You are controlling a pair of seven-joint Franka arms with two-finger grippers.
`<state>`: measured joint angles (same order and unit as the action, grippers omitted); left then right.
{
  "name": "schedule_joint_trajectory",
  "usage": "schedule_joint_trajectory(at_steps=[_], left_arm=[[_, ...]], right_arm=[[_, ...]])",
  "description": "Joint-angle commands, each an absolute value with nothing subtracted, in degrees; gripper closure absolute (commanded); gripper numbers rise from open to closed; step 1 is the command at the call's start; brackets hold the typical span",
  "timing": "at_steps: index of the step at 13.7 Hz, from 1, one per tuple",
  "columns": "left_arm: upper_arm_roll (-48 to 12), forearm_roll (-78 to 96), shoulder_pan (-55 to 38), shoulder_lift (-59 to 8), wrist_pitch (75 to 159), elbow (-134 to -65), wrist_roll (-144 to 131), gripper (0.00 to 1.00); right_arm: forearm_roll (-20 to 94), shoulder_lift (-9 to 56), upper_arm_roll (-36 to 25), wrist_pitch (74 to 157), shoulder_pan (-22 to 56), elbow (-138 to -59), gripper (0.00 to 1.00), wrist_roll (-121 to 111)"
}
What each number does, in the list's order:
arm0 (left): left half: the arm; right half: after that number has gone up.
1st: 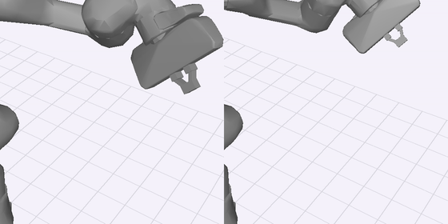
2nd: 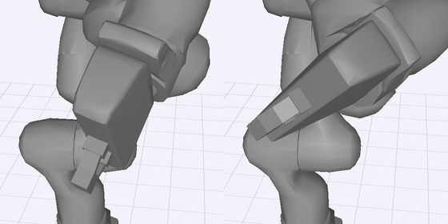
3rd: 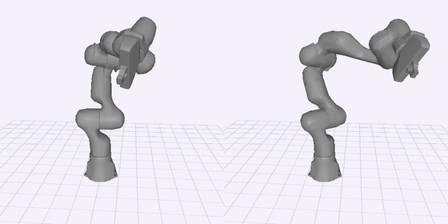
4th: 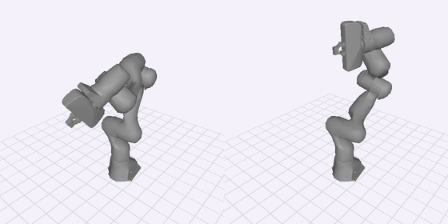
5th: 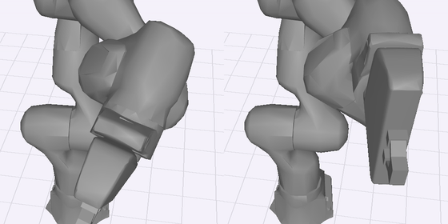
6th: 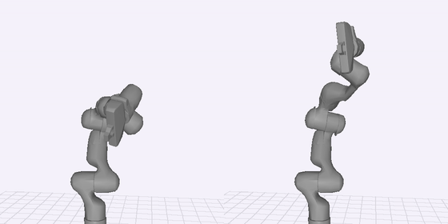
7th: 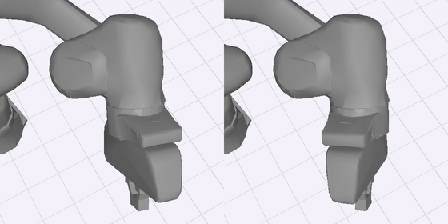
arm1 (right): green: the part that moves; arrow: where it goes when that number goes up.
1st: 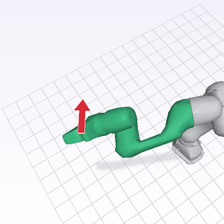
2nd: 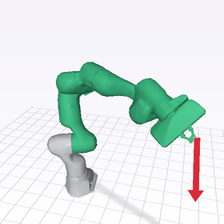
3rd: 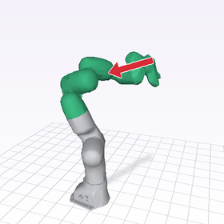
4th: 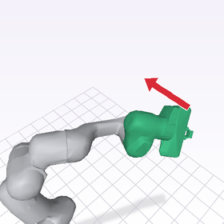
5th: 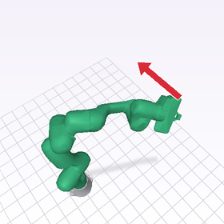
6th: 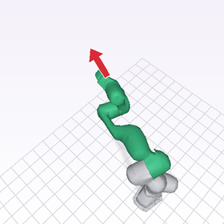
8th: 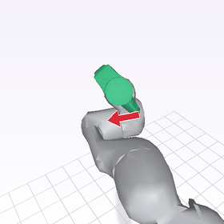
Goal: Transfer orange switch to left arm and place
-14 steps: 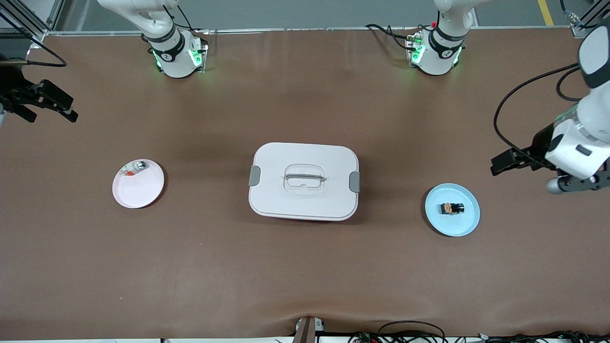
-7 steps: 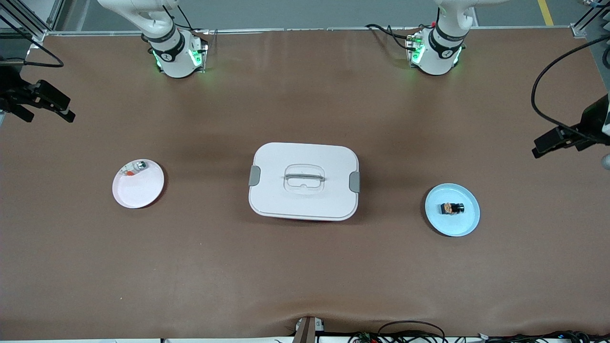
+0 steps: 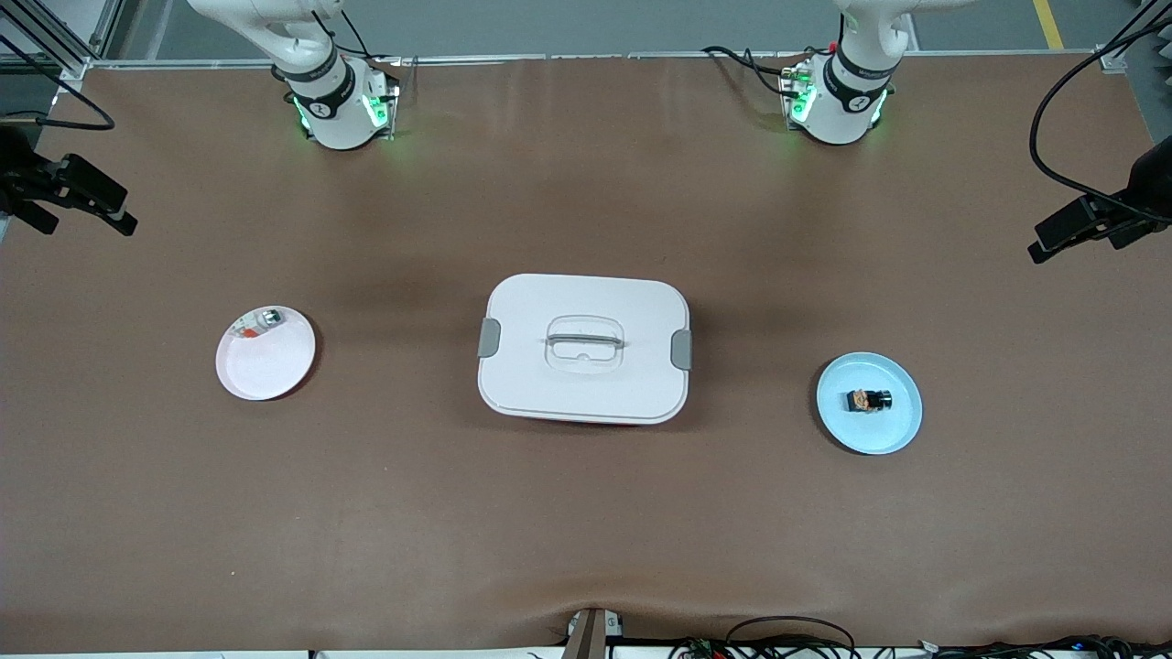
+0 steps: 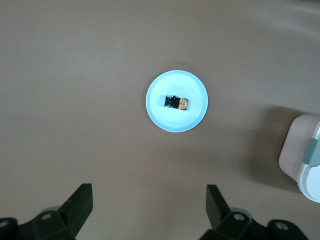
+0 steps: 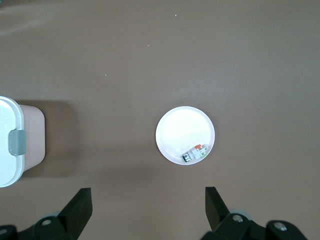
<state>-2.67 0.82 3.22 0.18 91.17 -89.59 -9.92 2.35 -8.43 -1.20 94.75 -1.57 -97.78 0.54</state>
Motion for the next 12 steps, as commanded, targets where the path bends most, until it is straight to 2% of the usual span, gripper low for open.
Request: schedule_joint_trajectory(at_steps=[1, 5, 12], left_arm=[[-2.5, 2.3, 3.5, 1.0, 91.8, -90.7, -9.1, 0.0], [-5.5, 1.6, 3.1, 2.1, 89.7, -91.0, -8.3, 0.0], [-5.9, 1.4, 3.1, 4.7, 86.7, -91.0, -5.2, 0.0]], right_arm=[[1.7, -7.7, -0.3, 94.0, -2.7, -96.3, 0.0, 0.5], [1.7, -7.7, -0.3, 94.0, -2.7, -96.3, 0.0, 0.5], [1.8, -7.6, -0.3, 94.0, -2.7, -96.3, 0.0, 0.5]])
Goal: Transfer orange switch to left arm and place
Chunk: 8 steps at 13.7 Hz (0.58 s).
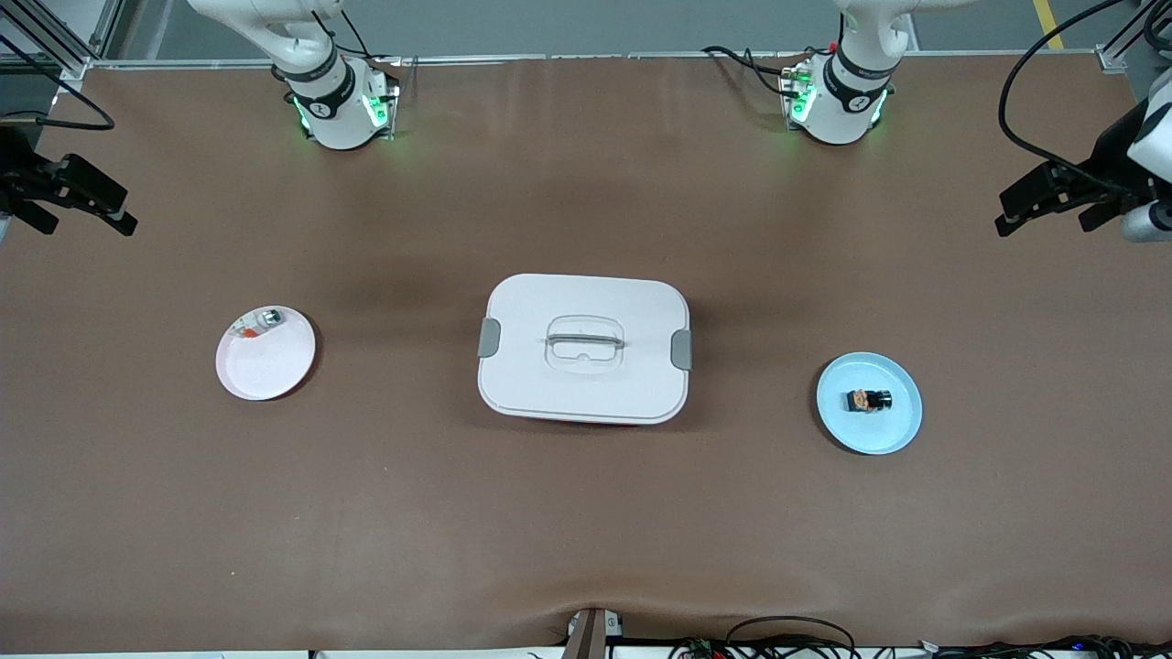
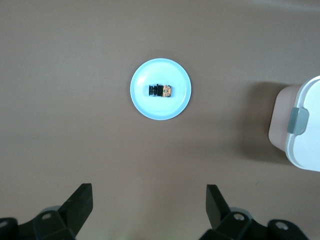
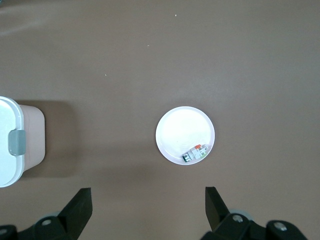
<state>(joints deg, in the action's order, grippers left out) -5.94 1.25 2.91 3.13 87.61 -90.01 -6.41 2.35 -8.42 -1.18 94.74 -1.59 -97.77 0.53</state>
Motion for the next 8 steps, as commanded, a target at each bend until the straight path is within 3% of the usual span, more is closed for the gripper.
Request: schedule_joint_trajectory(at_steps=[1, 8], left_arm=[[-5.9, 1.3, 3.1, 4.7, 86.6, -91.0, -5.1, 0.0], [-6.6, -0.4, 3.0, 4.2, 86.5, -90.4, -6.2, 0.0]], right_arm=[[1.7, -7.6, -0.3, 94.0, -2.7, -96.4, 0.0, 0.5], [1.7, -7.6, -0.3, 94.0, -2.7, -96.3, 0.0, 0.5]])
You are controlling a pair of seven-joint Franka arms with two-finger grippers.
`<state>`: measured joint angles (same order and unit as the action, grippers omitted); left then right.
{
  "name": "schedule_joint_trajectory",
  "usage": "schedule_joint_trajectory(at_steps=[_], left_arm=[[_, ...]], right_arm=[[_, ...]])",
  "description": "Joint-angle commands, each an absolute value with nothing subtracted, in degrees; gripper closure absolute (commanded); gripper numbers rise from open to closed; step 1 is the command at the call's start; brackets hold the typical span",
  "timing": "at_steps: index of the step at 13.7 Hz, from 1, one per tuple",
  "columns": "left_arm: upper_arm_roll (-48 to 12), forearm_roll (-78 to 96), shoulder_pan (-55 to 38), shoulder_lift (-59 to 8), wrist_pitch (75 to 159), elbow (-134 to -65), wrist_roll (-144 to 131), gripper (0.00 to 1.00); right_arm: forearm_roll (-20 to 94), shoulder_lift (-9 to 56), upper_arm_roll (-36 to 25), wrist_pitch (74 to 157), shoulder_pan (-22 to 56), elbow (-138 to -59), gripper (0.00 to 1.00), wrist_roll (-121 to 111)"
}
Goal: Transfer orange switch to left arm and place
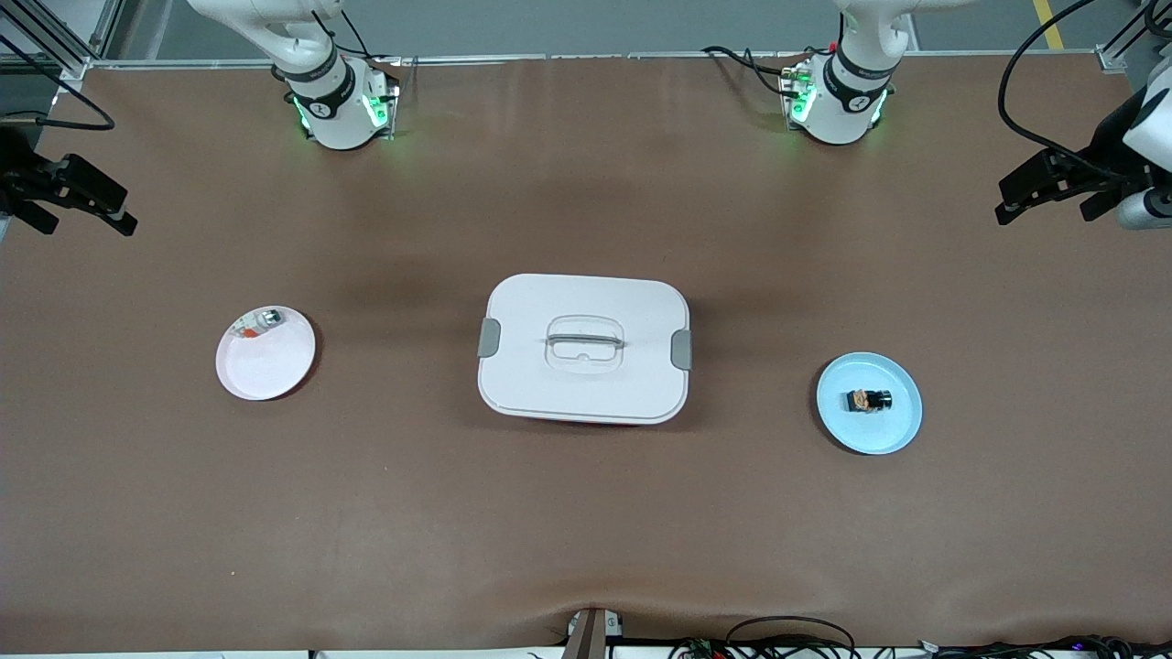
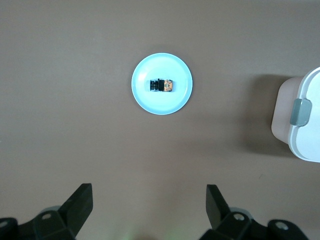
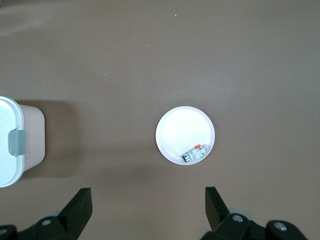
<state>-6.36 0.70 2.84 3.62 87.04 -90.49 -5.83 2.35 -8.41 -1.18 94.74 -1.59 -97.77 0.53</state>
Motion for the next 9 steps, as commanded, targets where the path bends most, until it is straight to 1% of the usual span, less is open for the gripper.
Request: schedule_joint_trajectory(at_steps=[1, 9], left_arm=[[-6.6, -0.4, 3.1, 4.4, 86.4, -90.4, -6.2, 0.0], [-6.0, -0.4, 3.5, 3.2, 86.4, -89.2, -5.9, 0.0]], right_arm=[[1.7, -7.6, -0.3, 94.0, -2.7, -96.3, 0.0, 0.5], [1.8, -7.6, -0.3, 94.0, -2.7, -96.3, 0.0, 0.6]])
